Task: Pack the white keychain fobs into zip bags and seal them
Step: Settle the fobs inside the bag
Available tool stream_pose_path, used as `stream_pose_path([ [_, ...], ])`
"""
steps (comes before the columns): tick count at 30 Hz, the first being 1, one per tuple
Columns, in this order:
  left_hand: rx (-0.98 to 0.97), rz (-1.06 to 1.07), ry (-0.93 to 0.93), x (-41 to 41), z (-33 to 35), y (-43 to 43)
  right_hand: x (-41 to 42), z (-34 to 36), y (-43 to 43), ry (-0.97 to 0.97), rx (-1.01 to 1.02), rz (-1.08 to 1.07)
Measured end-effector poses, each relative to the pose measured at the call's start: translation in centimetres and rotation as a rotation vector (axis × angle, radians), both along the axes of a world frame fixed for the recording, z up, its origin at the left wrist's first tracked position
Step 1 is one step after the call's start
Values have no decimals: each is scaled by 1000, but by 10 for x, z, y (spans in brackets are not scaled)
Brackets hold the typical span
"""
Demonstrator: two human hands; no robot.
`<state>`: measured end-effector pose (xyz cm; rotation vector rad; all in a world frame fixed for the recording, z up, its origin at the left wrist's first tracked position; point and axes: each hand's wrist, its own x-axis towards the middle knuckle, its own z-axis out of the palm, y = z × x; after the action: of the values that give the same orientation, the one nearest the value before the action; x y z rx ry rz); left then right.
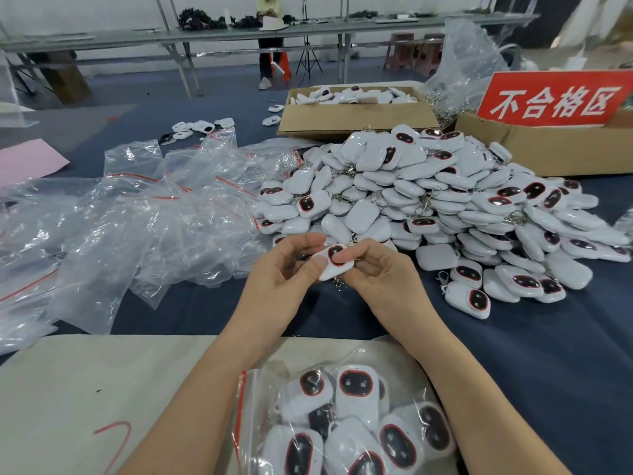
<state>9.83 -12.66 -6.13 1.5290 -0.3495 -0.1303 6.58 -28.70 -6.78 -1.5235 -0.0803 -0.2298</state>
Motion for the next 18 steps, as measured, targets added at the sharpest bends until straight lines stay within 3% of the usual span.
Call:
stream_pose_path([
  [10,-17,45,11,1,1,-2,2,1,-8,62,235,81],
  [18,37,56,-6,1,1,-1,0,0,-11,46,179,53],
])
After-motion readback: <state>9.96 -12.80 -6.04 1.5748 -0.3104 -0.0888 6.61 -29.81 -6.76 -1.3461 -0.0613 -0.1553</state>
